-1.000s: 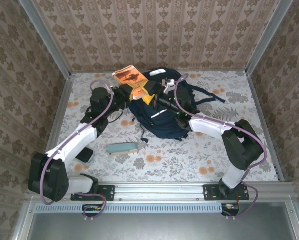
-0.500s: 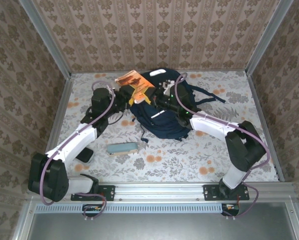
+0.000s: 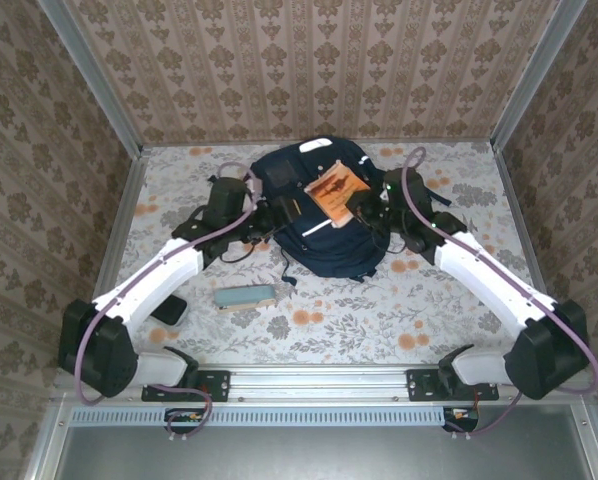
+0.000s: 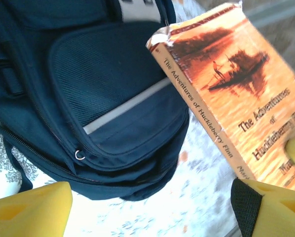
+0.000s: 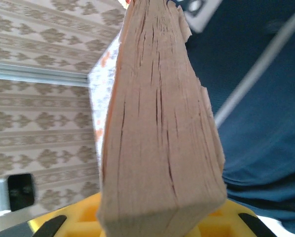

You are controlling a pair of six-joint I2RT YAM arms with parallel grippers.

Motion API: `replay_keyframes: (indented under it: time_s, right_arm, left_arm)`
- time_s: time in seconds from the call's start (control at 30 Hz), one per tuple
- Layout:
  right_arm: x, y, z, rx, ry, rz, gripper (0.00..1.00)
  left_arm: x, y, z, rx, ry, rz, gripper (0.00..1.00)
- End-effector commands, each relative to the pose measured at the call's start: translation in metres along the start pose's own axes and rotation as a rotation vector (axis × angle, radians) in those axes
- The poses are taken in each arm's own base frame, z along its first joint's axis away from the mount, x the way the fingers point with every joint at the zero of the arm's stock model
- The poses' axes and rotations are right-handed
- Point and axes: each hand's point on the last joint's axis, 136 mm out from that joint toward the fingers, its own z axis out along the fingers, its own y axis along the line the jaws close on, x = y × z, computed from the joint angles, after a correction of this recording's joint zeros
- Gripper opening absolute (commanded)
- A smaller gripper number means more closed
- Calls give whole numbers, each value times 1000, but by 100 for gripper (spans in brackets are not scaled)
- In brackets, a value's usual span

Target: Pack the student bag

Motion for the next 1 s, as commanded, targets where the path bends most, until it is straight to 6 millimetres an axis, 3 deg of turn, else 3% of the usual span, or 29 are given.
replay_keyframes:
  time_s: [0.0, 0.23, 0.47, 0.73, 0.97]
  right_arm:
    - [1, -41, -33, 149, -4, -86, 16]
    - [-8, -92, -69, 249, -13, -64, 16]
    - [-16, -118, -86, 257, -42, -13, 16]
    - [-32, -146, -101, 359, -91, -63, 17]
    - [-35, -154, -112, 377, -106, -88, 17]
  left_arm:
    - [20, -4, 11, -96, 79, 271, 86]
    - [34, -22, 48, -259, 138, 612, 99]
    - [35, -29, 105, -386, 235, 785, 100]
    - [34, -20, 159, -434, 328, 900, 80]
    - [38, 3, 190, -524, 401, 967, 74]
